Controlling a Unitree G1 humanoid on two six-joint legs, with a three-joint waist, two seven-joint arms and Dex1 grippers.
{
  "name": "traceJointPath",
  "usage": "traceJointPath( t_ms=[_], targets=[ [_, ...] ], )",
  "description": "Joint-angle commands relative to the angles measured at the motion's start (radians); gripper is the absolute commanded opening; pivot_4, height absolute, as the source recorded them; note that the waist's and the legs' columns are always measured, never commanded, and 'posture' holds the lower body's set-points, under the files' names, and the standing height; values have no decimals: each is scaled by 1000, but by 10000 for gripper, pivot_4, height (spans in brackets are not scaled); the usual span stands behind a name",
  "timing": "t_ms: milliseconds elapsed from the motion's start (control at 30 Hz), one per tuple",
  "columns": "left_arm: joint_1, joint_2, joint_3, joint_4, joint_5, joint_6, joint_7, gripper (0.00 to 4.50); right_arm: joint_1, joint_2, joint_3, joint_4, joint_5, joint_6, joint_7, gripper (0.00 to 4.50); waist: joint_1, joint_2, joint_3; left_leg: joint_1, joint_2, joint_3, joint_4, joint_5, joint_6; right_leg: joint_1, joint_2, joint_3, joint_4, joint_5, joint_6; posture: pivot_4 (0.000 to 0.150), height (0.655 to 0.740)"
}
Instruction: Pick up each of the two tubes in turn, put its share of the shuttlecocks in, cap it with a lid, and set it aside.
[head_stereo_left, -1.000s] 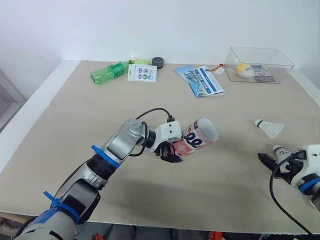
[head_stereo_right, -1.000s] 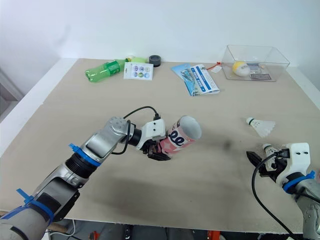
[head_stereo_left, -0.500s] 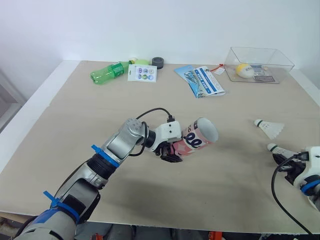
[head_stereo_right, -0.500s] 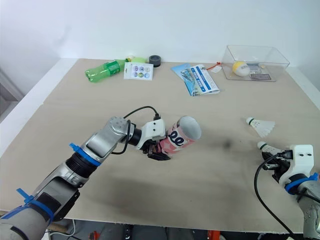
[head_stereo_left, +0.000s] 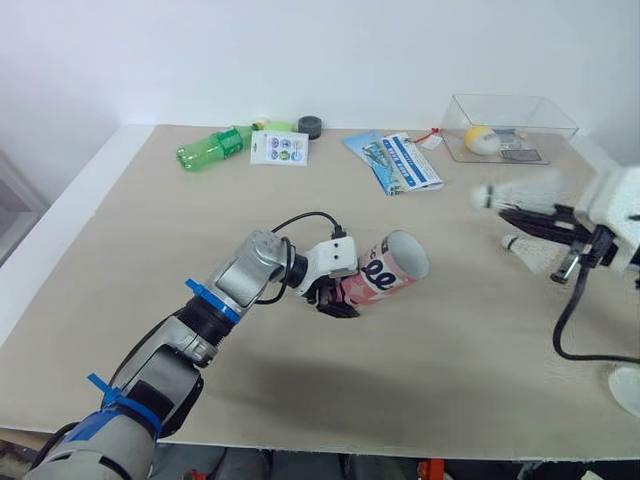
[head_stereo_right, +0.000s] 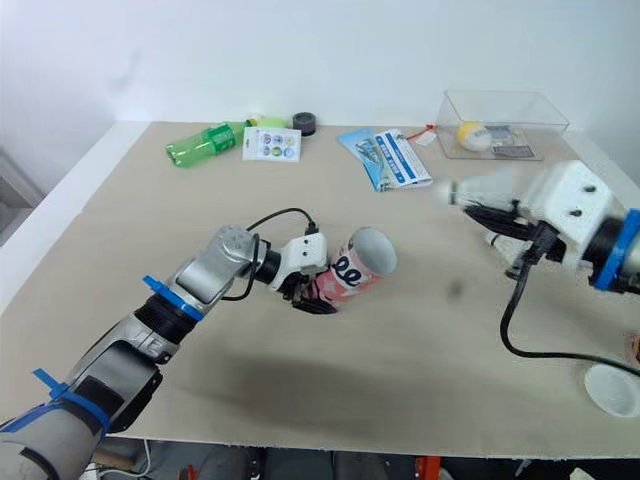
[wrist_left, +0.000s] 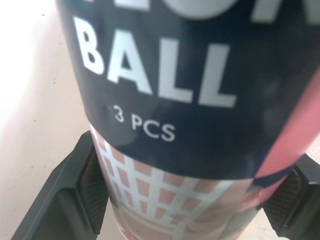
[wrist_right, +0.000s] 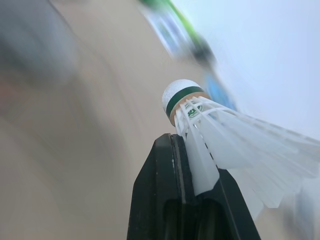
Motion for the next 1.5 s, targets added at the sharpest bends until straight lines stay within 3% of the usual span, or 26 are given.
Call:
traceJointPath(
  t_ms=[33,500,533,633,667,700,833,933,1133,1300,1500],
  targets=[
    [-13,1,5,46,17,2,1,36426,-87,-3,121,-21,-15,-43,75,560,1,-3,0,-2,0,0,0,0,0,-1,0,0,-1,0,0,1500,7400],
    [-26,-18,51,-25,-8,92,17,36426,-402,79,409,201,-214,-354,319,560,-2,-2,1,-3,0,2,0,-1,-1,-3,-1,1,0,0,1,1500,7400],
    [-26,-18,52,-34,-10,100,19,36426,-417,87,417,210,-220,-362,329,6901,-2,-2,1,-4,0,2,0,-1,-1,-4,-1,1,0,0,2,1500,7400],
    [-23,-11,53,-58,-14,116,19,36426,-458,106,423,230,-209,-349,349,16835,-2,-2,2,-3,0,1,-1,-1,-1,-4,0,1,1,1,5,1500,7400],
    [-21,-8,54,-64,-14,121,19,36426,-472,111,417,238,-204,-351,352,23655,-2,-2,2,-4,0,1,-1,-1,-1,-5,0,1,1,1,5,1500,7400],
    [-18,-4,53,-69,-13,125,19,36426,-478,113,408,239,-192,-344,355,26612,-2,-2,2,-4,0,1,-1,-1,-1,-5,0,1,1,1,5,1500,7400],
    [-13,5,48,-79,-9,132,18,36426,-483,108,341,206,-75,-176,343,44668,-2,-2,2,-4,0,1,-2,-1,-1,-6,0,1,1,1,4,1500,7400],
    [-12,7,43,-72,-4,128,20,36426,-470,77,210,225,62,109,258,44668,-1,-2,2,-4,0,1,-2,-1,-1,-6,0,1,2,1,3,1500,7400],
    [-6,9,28,-81,5,120,21,36426,-284,77,-1,362,16,268,34,44668,2,-2,2,-4,0,1,-2,-1,-1,-5,-1,0,2,1,2,1500,7400],
    [-9,-4,18,-93,8,124,29,36426,-15,171,-127,453,-112,281,-242,44668,9,-2,1,-4,0,1,-1,-1,-1,-5,0,1,3,1,2,1500,7400],
    [-14,-14,15,-107,10,129,32,36426,52,331,-130,501,-147,204,-399,44668,-3,4,0,-3,0,2,-1,0,0,-6,1,3,5,1,5,1500,7400]
  ],
)
